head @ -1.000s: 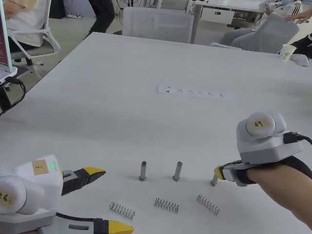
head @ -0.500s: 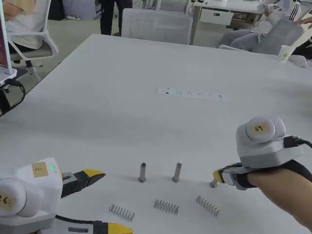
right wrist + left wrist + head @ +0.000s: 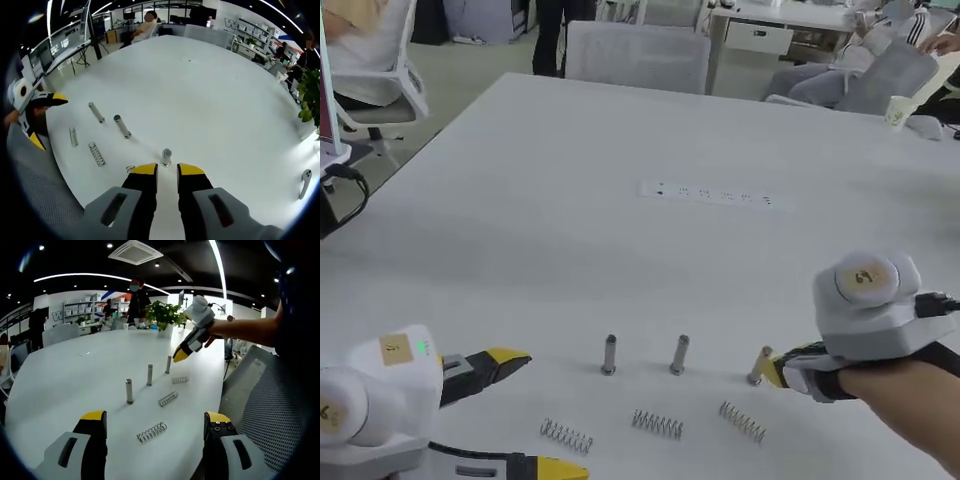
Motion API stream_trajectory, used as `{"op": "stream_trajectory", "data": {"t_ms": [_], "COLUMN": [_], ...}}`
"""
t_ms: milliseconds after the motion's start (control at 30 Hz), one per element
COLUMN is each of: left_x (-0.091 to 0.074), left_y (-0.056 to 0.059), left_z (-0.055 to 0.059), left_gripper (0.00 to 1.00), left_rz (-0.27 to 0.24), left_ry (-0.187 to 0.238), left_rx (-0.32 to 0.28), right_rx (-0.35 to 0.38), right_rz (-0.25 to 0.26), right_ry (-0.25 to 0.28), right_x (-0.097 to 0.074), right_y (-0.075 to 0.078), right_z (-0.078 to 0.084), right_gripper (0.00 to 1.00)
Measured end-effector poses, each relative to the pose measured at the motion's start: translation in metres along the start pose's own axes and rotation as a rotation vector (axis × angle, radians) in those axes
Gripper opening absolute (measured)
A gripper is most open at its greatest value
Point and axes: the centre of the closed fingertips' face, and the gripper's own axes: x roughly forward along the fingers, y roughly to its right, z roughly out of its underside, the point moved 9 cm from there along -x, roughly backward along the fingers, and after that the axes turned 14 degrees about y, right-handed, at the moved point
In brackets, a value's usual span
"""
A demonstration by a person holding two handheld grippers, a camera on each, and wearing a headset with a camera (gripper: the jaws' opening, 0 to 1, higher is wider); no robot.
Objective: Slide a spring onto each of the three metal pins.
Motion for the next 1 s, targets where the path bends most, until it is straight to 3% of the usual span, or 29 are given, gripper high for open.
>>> {"op": "stream_trajectory", "data": {"t_ms": [433,633,1000], "left_x": [0.0,0.0,-0.002], "left_y": [-0.001,0.0,0.001], "left_z": [0.0,0.001,0.001], "left_gripper": [0.76,0.76,0.76], "left_rz": [-0.001,0.0,-0.006], "left_ry": [0.008,0.007,0.009], "left_rx": [0.0,0.002,0.001], "right_rx": [-0.031,-0.113,-0.224], "right_rz": [-0.093,-0.179,-0.257], "right_ry": [-0.031,-0.066,-0.163], "right_x": [-0.012,-0.012,-0.002], "right_y": [-0.016,-0.027,-0.031], "right_z": [0.017,0.021,0.026], "right_gripper": [0.15,0.16,0.15]}}
